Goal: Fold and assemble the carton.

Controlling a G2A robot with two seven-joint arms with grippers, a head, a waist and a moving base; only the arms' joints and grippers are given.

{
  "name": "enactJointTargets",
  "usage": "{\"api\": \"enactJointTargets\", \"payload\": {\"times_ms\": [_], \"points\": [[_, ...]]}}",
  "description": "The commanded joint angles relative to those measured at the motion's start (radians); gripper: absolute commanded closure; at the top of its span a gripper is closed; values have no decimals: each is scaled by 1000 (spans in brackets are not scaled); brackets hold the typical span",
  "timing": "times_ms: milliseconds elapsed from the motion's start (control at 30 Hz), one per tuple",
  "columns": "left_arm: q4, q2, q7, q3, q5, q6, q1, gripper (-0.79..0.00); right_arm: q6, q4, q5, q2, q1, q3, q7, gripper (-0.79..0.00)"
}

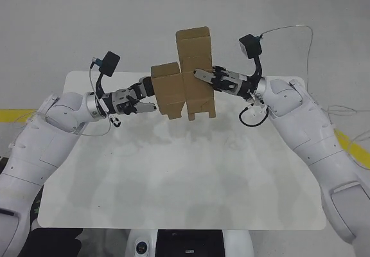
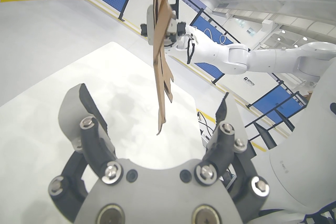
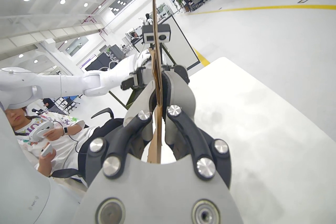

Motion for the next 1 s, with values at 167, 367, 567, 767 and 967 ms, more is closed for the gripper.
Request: {"api": "enactJointTargets", "payload": {"times_ms": [167,367,567,767,967], "points": [[-12,-19,-16,22,-57,0,20,-785,0,-5,-5,-17,-26,30,-30,0],[3,-36,-50,39,-112,0,18,-329,0,-2,-6,-34,-37,47,-32,0],[26,-47,-97,43,-169,0,13,0,0,7,-10,-47,-42,67,-18,0],[51,-58,-144,44,-216,0,4,0,0,7,-8,-57,-49,86,8,0],[62,-63,-153,53,-229,0,-7,0,0,9,-12,-65,-53,109,32,0]]}}
